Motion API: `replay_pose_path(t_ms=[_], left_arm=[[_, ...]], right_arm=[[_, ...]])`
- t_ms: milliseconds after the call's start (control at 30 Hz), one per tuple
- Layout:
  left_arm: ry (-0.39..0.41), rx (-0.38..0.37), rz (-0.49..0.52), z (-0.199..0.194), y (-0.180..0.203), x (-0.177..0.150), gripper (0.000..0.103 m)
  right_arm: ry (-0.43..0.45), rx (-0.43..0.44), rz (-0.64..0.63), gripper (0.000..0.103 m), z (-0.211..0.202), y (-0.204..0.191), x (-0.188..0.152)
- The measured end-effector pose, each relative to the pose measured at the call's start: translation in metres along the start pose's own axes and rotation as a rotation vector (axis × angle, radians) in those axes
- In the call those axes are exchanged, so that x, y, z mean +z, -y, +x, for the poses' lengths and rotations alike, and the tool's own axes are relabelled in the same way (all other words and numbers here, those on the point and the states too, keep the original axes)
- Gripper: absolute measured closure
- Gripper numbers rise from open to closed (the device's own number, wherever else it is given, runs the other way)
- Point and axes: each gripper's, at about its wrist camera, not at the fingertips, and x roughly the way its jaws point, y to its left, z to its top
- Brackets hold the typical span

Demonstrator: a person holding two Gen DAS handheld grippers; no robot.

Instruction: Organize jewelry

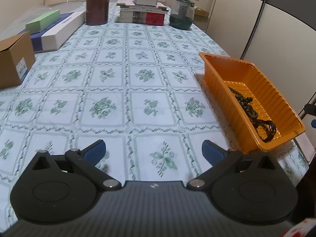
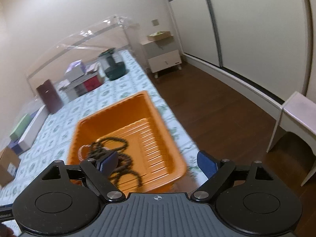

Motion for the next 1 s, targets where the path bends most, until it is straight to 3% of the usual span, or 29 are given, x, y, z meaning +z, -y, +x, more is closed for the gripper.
replay_pose_path(t_ms=[167,433,1000], left_arm=[[0.001,0.022,-0.032,-0.012,-0.009,-0.007,0.0],[-0.009,0.036,-0.05,-0.032,-0.015,-0.018,0.0],[-0.057,0.079,-0.006,-0.05,0.006,-0.048,0.0]], right_arm=[[-0.046,0.059,-0.07,0.016,-0.01,-0.032,-0.006],[-0.109,0.067,-0.213,0.015,-0.015,-0.08,-0.03],[-0.279,0.083,-0.334,0.015,0.0,-0.115,-0.09]])
